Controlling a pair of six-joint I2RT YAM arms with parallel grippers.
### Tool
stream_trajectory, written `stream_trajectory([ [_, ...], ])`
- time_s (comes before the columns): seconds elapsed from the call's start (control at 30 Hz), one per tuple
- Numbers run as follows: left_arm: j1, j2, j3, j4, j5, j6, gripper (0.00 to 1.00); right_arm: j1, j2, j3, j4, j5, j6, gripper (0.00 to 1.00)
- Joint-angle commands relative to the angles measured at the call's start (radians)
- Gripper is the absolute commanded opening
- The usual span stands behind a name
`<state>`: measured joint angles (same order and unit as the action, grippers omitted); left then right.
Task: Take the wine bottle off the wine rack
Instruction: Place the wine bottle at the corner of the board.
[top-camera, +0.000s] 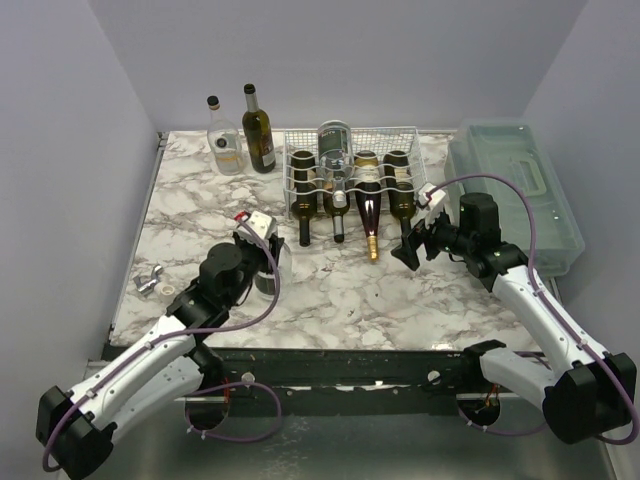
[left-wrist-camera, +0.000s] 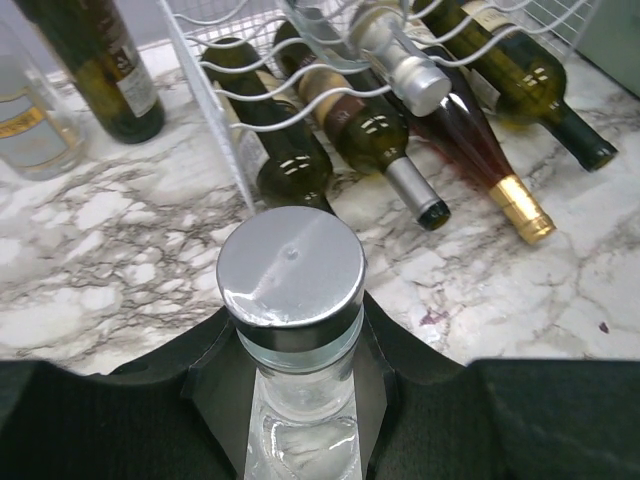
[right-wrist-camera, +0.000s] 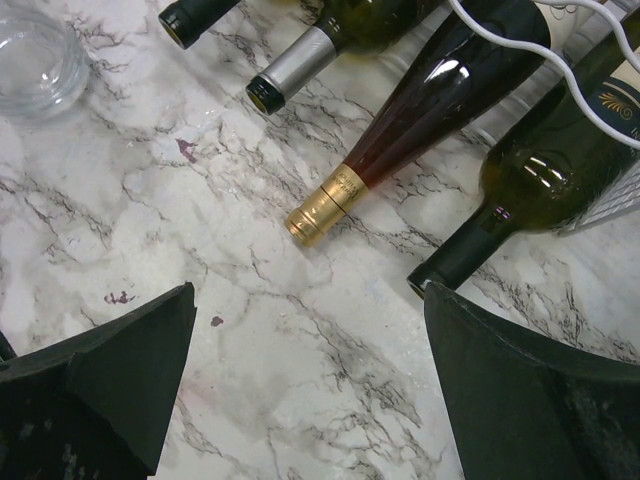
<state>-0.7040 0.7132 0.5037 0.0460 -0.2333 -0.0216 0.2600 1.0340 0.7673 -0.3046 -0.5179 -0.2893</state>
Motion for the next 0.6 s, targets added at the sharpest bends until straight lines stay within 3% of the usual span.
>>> stream_trajectory([
  [0.0,0.079,-0.041,0.101,0.121,-0.007,0.011,0.00,-0.006,0.004,-0.012,0.021,0.020,-0.015,0.99],
  [0.57,0.428,0.127,0.228,0.197,0.139,-0.060,0.00,-0.010,-0.007,-0.019,0.023,0.020,-0.028,0.99],
])
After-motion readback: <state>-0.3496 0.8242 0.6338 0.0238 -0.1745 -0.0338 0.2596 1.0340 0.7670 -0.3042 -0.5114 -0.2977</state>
